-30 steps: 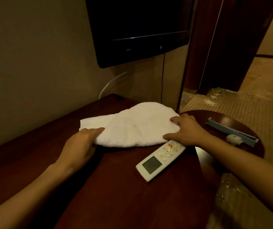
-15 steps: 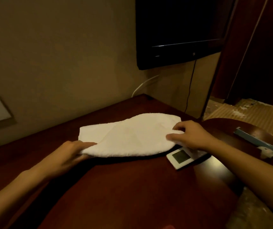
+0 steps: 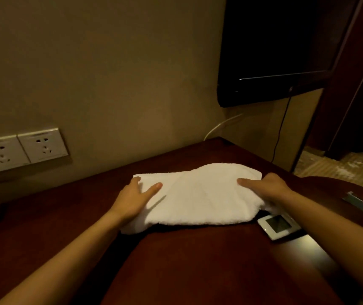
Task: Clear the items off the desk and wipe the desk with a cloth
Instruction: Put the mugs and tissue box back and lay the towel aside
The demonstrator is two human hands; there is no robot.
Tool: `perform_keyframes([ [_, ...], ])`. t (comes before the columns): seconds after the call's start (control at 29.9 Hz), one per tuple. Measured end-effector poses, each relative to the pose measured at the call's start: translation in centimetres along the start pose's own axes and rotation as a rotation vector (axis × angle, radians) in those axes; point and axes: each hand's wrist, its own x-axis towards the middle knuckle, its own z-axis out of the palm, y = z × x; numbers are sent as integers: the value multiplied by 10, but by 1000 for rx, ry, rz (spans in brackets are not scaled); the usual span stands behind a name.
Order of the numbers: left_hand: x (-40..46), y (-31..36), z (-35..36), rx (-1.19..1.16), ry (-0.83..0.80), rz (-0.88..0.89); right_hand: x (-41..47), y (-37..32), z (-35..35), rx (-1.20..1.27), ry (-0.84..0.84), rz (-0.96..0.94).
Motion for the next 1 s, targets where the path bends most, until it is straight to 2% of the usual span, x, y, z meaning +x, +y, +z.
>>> perform_keyframes([
  [0.13, 2, 2, 13, -12, -4, 4, -4, 1, 12, 52, -58, -46],
  [0.33, -13, -9, -15, 102, 167, 113, -31, -18, 23, -188, -31, -459],
  [0.53, -64, -19, -81, 154, 385, 72, -65, -54, 57, -305, -46, -735],
  [1.0, -297, -92, -246, 345, 808, -246, -215, -142, 216, -162, -443, -1041],
])
